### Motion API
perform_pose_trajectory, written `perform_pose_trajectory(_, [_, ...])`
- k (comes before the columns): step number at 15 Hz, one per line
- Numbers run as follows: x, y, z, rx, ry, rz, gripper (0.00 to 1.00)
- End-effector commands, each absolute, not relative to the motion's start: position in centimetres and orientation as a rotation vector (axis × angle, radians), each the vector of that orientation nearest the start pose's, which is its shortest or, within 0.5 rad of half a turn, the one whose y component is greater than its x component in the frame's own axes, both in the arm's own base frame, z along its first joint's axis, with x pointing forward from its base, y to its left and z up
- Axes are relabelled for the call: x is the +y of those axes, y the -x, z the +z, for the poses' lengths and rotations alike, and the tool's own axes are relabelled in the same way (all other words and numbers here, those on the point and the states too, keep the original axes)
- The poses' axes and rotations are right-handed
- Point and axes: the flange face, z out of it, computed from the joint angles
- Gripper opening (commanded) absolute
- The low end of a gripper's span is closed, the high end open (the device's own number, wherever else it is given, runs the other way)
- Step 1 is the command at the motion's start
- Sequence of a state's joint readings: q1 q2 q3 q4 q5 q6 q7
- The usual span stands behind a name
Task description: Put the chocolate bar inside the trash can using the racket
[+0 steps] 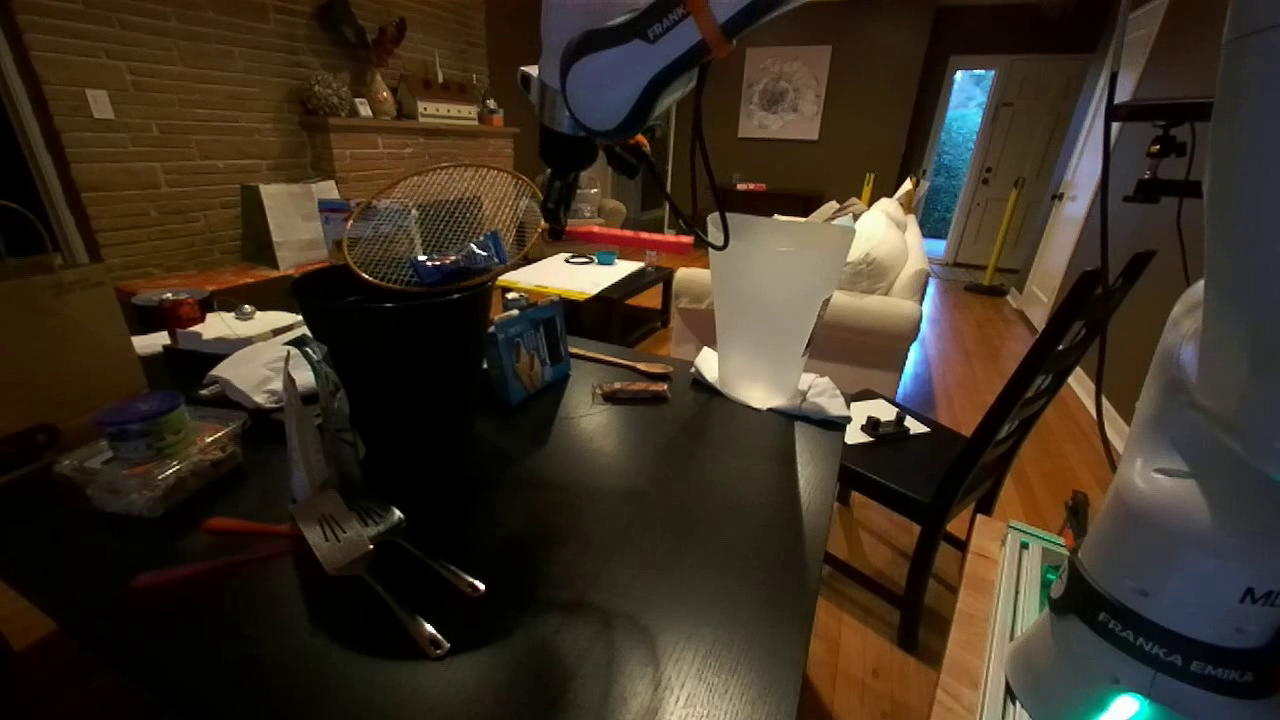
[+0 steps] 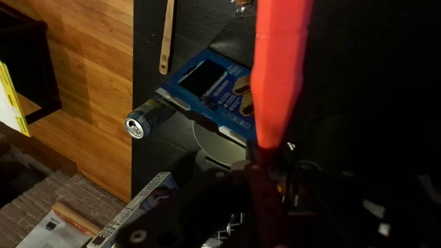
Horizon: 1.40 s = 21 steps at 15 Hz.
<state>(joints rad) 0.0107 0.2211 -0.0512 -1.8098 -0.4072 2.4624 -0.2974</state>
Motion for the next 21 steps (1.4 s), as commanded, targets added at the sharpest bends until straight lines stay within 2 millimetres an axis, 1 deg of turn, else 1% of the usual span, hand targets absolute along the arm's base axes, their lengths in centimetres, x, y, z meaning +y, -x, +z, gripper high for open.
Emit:
perform_pose_trajectory(1, [-1.9,-66.4,46.5,-0.892,3.405,-0.617,0.04])
perform_pose_trajectory(4, [-1.8,-66.8,46.3,-0.888,3.412,-0.606,0.04])
perform_pose_trajectory(7, [-1.4,-67.7,47.2,-0.875,3.417,-0.667,0.04])
perform_pose_trajectory(11, [0.2,-68.8,48.8,-0.903,3.432,-0.782,0.04])
perform_pose_trajectory(13, [1.1,-69.1,49.1,-0.953,3.441,-0.846,0.04])
perform_pose_trajectory(16, [2.0,-69.4,49.3,-1.027,3.462,-0.930,0.04])
perform_pose_trajectory(21, [2.3,-69.9,48.7,-1.110,3.507,-1.021,0.04])
